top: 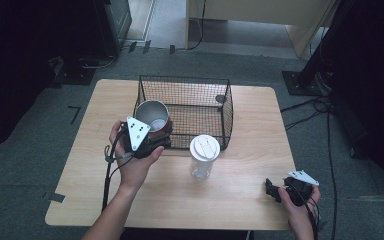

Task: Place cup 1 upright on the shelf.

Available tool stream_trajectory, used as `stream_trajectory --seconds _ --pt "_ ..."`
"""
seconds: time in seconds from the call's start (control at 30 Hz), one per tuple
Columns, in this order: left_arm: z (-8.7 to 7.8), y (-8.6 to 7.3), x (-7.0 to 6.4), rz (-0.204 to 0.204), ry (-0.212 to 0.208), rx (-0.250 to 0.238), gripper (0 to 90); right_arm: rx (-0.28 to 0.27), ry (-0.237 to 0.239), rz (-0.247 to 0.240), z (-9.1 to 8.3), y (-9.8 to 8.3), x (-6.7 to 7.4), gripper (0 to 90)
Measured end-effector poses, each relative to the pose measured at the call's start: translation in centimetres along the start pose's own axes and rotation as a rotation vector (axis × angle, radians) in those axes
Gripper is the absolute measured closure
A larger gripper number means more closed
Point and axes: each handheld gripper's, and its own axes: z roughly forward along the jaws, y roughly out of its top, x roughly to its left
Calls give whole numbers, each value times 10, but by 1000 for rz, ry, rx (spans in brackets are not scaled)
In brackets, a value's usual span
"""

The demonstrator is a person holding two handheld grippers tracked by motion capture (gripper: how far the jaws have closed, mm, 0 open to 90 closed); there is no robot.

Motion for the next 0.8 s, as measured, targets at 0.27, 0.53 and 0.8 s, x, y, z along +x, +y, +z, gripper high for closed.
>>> stream_trajectory --seconds 0.27,0.53,0.8 --pt "14 7 1 4 1 -18 86 -1 0 1 0 0 0 0" --pt "33 9 1 15 16 -19 86 0 0 1 0 0 0 0" --pt "54 5 1 14 18 5 86 -1 1 2 0 0 0 0"
